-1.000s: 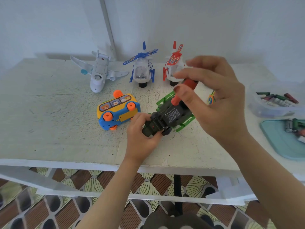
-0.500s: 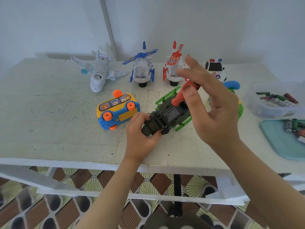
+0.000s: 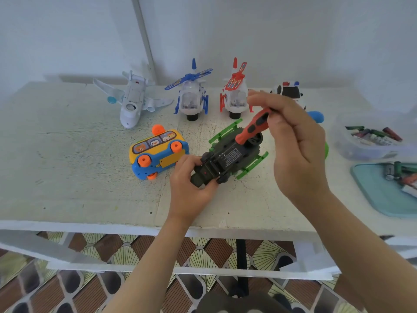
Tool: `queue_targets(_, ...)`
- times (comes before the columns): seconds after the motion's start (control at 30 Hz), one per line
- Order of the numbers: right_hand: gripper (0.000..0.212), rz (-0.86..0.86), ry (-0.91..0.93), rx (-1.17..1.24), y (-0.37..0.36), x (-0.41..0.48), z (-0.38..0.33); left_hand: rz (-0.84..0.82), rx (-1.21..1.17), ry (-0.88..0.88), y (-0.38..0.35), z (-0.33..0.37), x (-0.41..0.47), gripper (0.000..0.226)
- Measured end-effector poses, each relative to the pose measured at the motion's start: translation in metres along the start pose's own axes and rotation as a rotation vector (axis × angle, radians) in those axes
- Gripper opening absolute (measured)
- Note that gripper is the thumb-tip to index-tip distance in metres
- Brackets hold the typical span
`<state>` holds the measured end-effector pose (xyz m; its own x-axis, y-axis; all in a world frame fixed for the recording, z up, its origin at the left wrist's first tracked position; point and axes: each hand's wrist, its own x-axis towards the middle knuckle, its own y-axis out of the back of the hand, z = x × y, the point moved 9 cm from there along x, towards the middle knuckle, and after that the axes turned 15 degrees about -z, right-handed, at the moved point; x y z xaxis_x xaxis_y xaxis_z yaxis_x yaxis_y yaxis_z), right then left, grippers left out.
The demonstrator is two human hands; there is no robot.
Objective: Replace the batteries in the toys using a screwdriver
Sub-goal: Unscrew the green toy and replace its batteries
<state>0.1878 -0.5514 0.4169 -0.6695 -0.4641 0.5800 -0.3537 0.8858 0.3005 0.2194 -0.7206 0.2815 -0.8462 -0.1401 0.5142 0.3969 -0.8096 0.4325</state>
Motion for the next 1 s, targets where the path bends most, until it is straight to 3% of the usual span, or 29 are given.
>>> queue_targets(0.2,0.021,0.068,0.02,-0.229,0.01,-0.002,-0.004,-0.003,0.01,0.006,-0.001,0.0,0.001,0.038)
queue_targets(0.33,0.031,-0.038,-0.021,-0.218,0.006,-0.003,-0.003,0.01,0.036,0.001,0.001,0.001,0.001,0.04)
queue_targets(0.57,0.024,-0.22,-0.169,-0.487,0.011,-0.015,0.003,0.047,0.09,0.016,0.003,0.0,0.0,0.036)
queue_targets(0.73,0.011,-0.344,-0.281,-0.408,0.009,-0.029,0.013,0.047,0.15,0.031,0.002,-0.002,0.0,0.04)
queue_targets(1.0,0.01,-0.348,-0.328,-0.357,0.003,-0.041,0.024,0.048,0.14,0.049,0.002,-0.004,0.0,0.036)
